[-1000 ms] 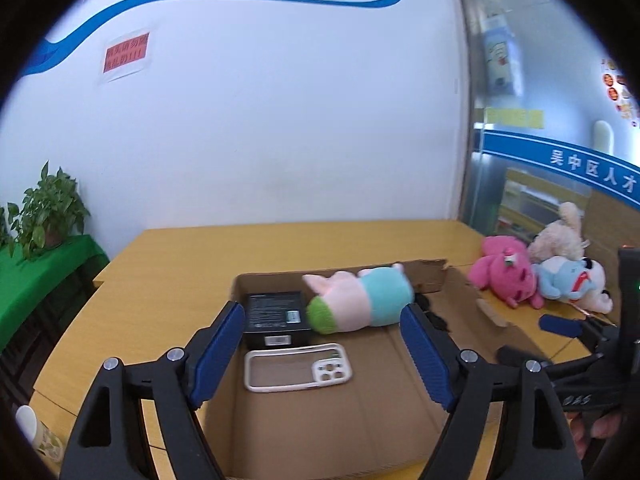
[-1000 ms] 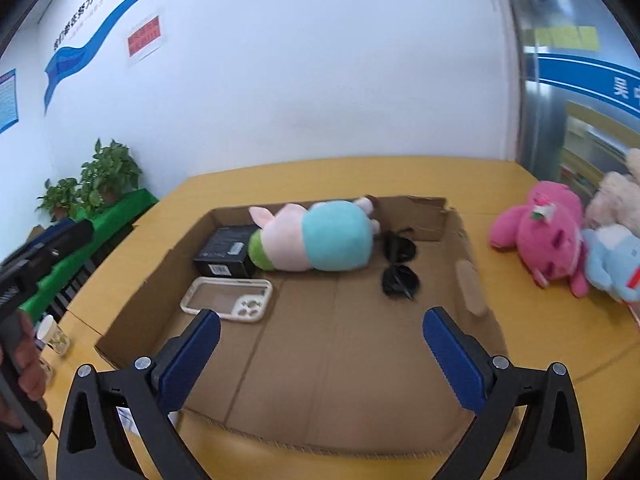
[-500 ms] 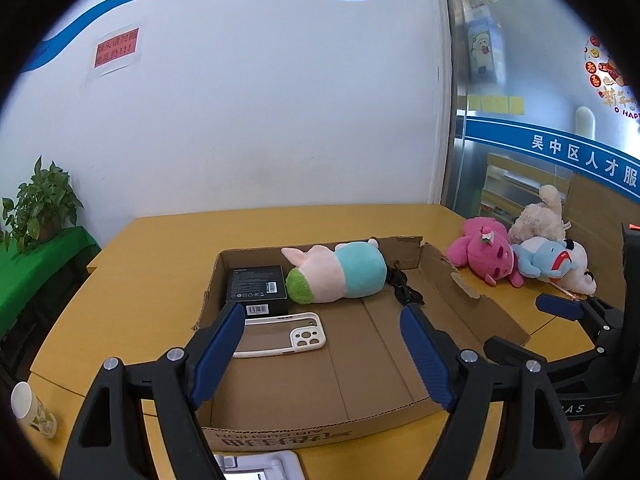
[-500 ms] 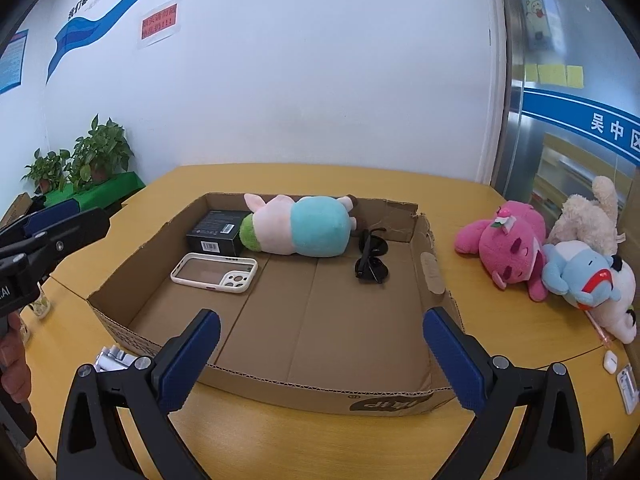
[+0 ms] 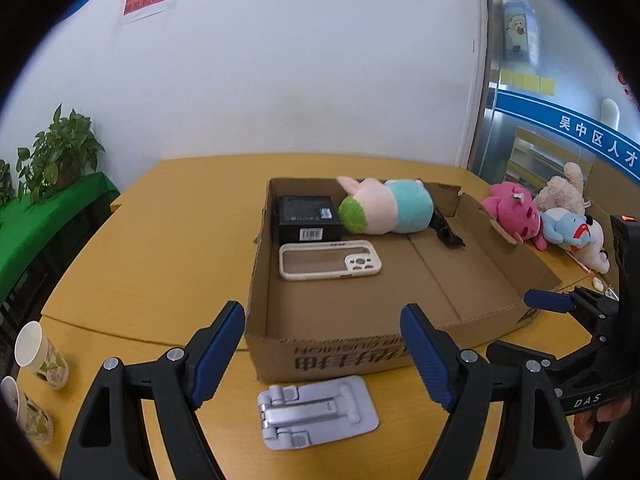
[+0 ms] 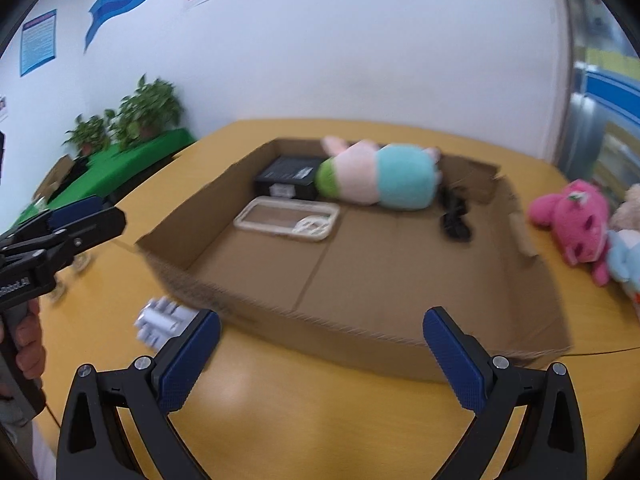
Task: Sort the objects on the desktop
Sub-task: 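Move both grippers toward the grey-white phone stand on the table, then close both grippers on the phone stand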
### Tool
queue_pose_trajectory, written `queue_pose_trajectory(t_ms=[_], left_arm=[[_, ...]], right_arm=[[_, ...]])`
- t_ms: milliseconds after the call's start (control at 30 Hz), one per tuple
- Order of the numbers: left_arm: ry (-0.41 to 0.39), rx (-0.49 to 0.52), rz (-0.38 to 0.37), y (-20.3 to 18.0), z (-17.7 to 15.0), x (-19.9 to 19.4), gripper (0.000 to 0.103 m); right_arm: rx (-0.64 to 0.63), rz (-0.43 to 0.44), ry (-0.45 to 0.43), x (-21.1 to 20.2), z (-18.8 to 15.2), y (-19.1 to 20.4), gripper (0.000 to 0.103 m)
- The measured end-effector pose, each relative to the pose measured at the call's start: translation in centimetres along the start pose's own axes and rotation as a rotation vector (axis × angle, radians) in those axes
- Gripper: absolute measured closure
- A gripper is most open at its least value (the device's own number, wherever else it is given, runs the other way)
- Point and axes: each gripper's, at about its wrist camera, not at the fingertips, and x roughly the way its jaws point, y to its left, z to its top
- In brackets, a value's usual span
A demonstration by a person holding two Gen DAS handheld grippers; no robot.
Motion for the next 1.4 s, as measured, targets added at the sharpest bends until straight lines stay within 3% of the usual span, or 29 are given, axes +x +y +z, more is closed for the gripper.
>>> queue_pose_trajectory(t_ms=[233,433,500,567,667,1000,1200,1400], left_arm=[[0.147,-0.045,-0.006,3.2,-4.2,3.2,0.023],[0.249,-0.072,-0.059,4.3,-6.9,5.5,0.025],[0.27,-0.078,-0.069,4.5,-7.4,5.9,0.029],[0.303,-0.097,-0.084,4.8,-7.8,6.5,0.043],[0.315,-0.125,-0.123,5.1,-8.2,6.5,0.054],[0.327,-0.138,-0.163,4.6,-8.5,6.6,0.061],[0.34,-0.118,-0.197,1.8,-8.6,6.8,0.063],[0.346,-0.123,-0.186,-0.3,-8.8,6.7,0.063]], right_arm=[[-0.012,0.156,0.146,5.5,-2.5,4.6,0.0],[-0.013,0.189,0.185,8.3,-3.5,6.4,0.002],[-0.014,0.196,0.184,8.8,-3.6,6.7,0.003],[-0.016,0.196,0.185,9.2,-3.6,6.8,0.006],[-0.013,0.207,0.201,9.8,-3.9,6.9,0.008],[0.01,0.221,0.211,10.4,-4.1,6.3,0.01],[0.009,0.219,0.206,10.0,-5.1,5.6,0.021],[-0.011,0.209,0.189,8.5,-6.2,4.7,0.052]])
